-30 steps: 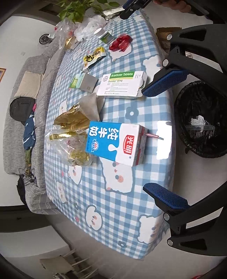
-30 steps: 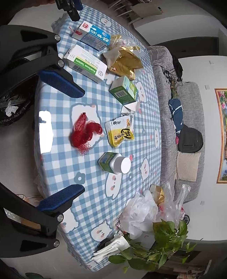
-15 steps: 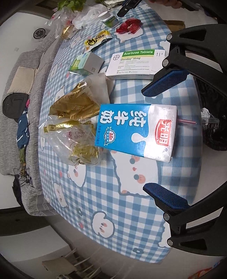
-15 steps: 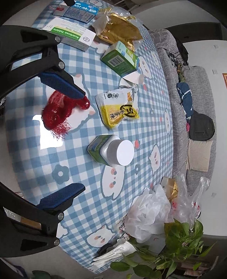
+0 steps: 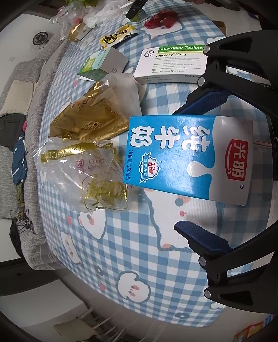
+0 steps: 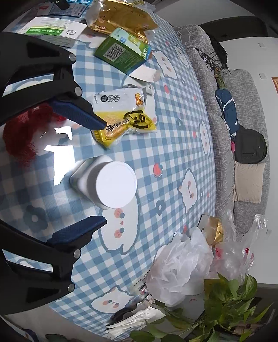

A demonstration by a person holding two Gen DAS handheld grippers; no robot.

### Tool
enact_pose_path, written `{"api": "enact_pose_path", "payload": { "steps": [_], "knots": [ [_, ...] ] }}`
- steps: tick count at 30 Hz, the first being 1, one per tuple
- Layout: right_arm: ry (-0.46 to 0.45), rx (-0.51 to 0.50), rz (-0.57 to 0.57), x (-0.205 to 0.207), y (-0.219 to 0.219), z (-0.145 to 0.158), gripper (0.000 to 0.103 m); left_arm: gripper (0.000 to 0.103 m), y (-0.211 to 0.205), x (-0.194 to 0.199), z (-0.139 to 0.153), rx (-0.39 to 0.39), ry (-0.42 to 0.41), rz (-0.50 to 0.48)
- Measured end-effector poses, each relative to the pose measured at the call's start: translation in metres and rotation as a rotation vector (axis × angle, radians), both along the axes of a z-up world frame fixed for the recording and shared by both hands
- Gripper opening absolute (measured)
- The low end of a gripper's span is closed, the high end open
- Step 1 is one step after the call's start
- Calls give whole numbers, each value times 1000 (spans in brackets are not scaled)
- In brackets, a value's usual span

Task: Collect trash
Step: 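Grasp the milk carton with the left tool while the right tool grasps the white pill bottle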

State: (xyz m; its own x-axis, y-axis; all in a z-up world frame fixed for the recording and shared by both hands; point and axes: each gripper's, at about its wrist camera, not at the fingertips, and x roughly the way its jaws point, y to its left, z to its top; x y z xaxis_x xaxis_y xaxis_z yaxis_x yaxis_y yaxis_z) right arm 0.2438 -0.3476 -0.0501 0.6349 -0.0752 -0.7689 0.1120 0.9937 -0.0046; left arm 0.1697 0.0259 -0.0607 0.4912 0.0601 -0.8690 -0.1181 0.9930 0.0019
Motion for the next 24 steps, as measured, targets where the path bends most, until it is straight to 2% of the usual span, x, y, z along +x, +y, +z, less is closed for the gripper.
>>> {"api": "enact_pose_path", "payload": {
  "steps": [4,7,8,9,16,24],
  "knots": [
    [26,21,-11,11,-3,-7,66,82,-3,2,-3,7,7,-14],
    [34,14,-21,16,-3,-11,57,68,-3,3,-6,-5,19,-17],
    [36,19,-21,17,-3,-11,50,62,-3,3,-7,-17,22,-18],
    [40,29,-21,18,-3,-12,48,62,-3,3,-7,-20,19,-16],
    [14,49,-44,9,-5,-9,48,62,-3,-4,-6,-6,-21,-1],
    [-26,68,-74,-30,-8,10,48,61,-7,-23,1,-17,-62,-14]
  ]
}}
